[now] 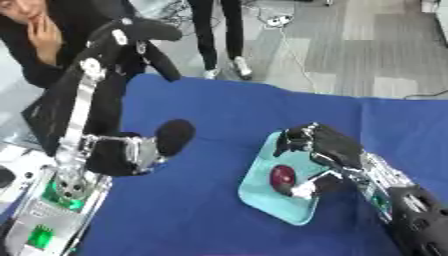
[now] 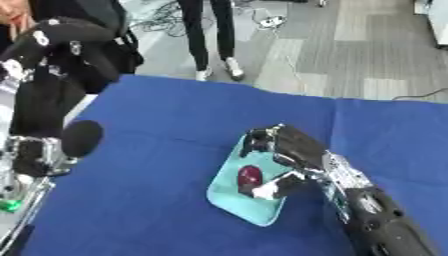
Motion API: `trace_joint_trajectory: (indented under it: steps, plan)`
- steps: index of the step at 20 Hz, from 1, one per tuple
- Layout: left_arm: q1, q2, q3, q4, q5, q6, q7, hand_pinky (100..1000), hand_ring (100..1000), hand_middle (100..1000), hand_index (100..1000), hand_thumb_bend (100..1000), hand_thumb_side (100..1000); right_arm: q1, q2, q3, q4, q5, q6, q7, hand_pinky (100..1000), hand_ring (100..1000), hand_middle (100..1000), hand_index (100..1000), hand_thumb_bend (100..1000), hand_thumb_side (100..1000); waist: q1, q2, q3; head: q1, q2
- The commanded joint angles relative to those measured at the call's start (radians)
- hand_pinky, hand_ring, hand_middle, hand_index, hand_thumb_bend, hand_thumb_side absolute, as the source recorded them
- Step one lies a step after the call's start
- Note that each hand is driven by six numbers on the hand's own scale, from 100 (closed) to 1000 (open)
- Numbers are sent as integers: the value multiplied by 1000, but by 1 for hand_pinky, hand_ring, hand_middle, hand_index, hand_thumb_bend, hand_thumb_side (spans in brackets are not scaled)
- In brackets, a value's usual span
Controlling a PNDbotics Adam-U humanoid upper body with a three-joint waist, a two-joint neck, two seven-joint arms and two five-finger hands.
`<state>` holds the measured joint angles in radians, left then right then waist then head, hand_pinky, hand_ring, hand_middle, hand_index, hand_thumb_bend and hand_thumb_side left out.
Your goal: Pick up objects on the table and place them in the box.
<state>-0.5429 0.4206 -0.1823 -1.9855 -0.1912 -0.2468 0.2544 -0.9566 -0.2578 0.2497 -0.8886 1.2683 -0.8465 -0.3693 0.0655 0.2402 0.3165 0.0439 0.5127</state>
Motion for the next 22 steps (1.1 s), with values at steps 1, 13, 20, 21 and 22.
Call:
trace_joint_trajectory:
  steps: [1, 13, 20, 21, 22]
  plan:
    - [-13, 8, 5, -15, 4, -2, 2, 411, 460, 637, 744, 553, 632, -22, -4, -6, -14, 55, -30, -59, 100, 524, 694, 705, 552, 964, 2, -14, 2, -5, -14]
    - [11, 25, 13, -15, -5, 3, 9, 411, 460, 637, 744, 554, 634, 45, -48, 30, -102, -101, -34, -87, 103, 489, 662, 749, 493, 1000, -5, -29, -27, 26, -6]
    - [39, 42, 15, -15, -12, 12, 13, 409, 460, 637, 744, 557, 636, 164, -228, 105, -433, -744, 66, 100, 112, 438, 603, 798, 308, 1000, -23, -54, -54, 84, 11]
    - [43, 43, 15, -15, -12, 15, 14, 409, 460, 637, 744, 557, 636, 189, -257, 99, -499, -860, 107, 140, 111, 441, 606, 795, 329, 1000, -24, -58, -57, 94, 14]
    - [46, 43, 15, -15, -12, 17, 14, 408, 459, 637, 744, 559, 636, 208, -279, 90, -560, -961, 150, 184, 115, 430, 591, 810, 224, 1000, -25, -60, -60, 102, 16]
